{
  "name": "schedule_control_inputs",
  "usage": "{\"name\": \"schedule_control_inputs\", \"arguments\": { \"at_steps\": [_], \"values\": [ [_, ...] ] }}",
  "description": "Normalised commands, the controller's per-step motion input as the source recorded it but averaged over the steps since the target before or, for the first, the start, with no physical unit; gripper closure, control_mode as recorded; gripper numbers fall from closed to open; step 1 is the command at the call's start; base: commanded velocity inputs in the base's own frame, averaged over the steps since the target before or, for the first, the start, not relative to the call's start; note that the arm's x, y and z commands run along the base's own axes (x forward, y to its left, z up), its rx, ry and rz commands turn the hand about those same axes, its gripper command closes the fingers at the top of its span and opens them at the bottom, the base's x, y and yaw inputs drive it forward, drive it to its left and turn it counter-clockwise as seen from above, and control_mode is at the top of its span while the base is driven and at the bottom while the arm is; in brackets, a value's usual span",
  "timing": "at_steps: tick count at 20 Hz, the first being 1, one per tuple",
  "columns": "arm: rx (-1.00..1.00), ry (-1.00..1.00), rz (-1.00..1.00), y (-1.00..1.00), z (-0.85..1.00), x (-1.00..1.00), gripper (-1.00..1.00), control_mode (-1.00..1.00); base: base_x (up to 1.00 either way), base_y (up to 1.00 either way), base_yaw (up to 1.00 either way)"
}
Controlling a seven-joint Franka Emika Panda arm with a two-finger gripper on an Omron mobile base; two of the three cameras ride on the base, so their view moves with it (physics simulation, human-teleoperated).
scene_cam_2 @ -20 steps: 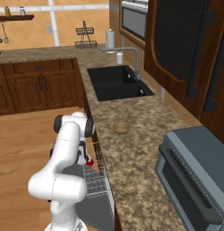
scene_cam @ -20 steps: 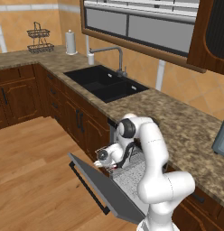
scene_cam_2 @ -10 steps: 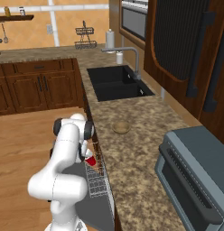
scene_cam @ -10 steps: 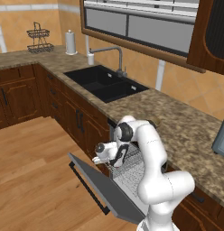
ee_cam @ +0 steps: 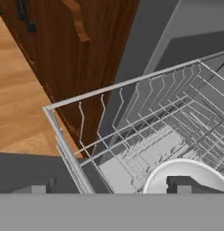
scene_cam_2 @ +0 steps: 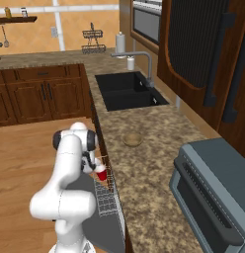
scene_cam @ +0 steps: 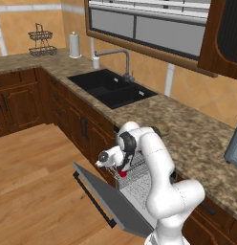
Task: Pick up the cup and bowl from the counter, place them in the dishwasher, and close the dishwasher door.
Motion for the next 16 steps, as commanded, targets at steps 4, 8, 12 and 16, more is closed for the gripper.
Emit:
{"name": "schedule_control_inputs", "arguments": {
  "at_steps": [4, 8, 12, 16],
  "values": [
    [0.00, -0.13, 0.00, 0.01, 0.05, 0.02, -1.00, -1.00, 0.00, 0.00, 0.00],
    [0.05, -0.04, 0.00, 0.28, 0.70, -0.23, -1.00, -1.00, 0.00, 0.00, 0.00],
    [0.13, 0.00, 0.00, 0.31, 1.00, -0.51, -1.00, -1.00, 0.00, 0.00, 0.00],
    [0.06, -0.06, 0.00, 0.16, 1.00, -0.59, -1.00, -1.00, 0.00, 0.00, 0.00]
  ]
}}
